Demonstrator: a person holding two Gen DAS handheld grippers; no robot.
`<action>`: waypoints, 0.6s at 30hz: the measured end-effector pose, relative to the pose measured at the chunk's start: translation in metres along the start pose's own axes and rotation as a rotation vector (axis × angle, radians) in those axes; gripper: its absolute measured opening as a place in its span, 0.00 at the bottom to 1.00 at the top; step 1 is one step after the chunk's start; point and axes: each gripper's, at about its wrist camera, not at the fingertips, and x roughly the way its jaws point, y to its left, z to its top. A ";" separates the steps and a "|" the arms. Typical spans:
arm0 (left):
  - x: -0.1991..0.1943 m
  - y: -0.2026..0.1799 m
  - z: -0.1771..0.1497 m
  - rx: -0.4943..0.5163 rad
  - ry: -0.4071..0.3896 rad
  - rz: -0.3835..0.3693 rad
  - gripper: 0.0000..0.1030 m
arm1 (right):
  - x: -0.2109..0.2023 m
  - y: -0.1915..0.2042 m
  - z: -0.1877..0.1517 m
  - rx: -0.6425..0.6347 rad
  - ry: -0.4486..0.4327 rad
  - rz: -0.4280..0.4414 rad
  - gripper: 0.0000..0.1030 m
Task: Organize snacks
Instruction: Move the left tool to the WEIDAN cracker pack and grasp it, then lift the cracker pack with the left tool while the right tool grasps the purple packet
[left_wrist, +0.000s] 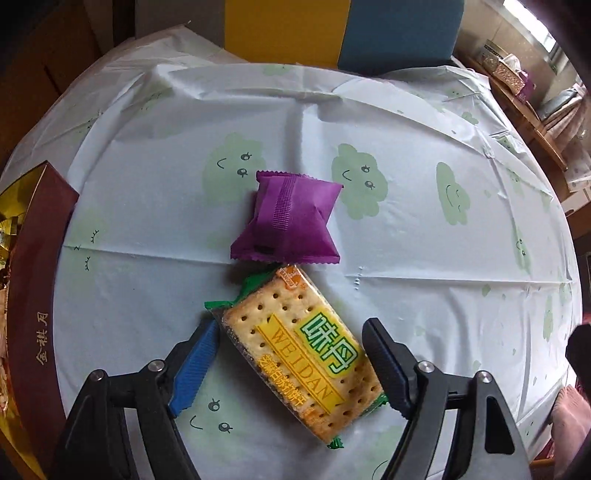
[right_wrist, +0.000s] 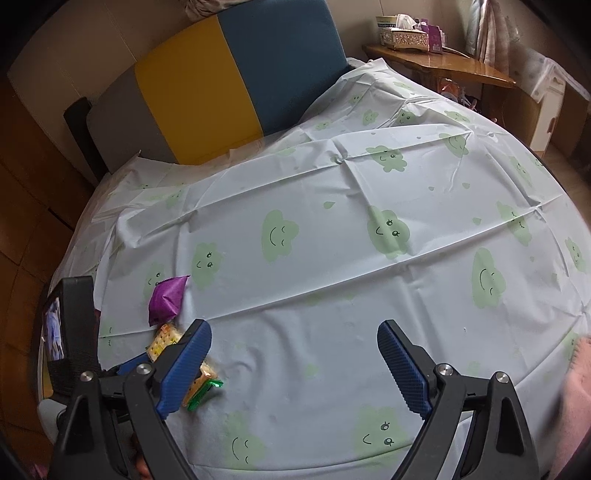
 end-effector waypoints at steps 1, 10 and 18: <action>-0.003 0.001 -0.004 0.031 -0.012 -0.014 0.62 | 0.000 0.000 0.000 -0.001 -0.001 -0.004 0.89; -0.026 0.036 -0.066 0.309 -0.048 -0.136 0.56 | 0.007 0.002 -0.002 -0.030 0.018 -0.049 0.89; -0.037 0.067 -0.102 0.346 -0.163 -0.220 0.58 | 0.014 0.007 -0.005 -0.080 0.029 -0.099 0.89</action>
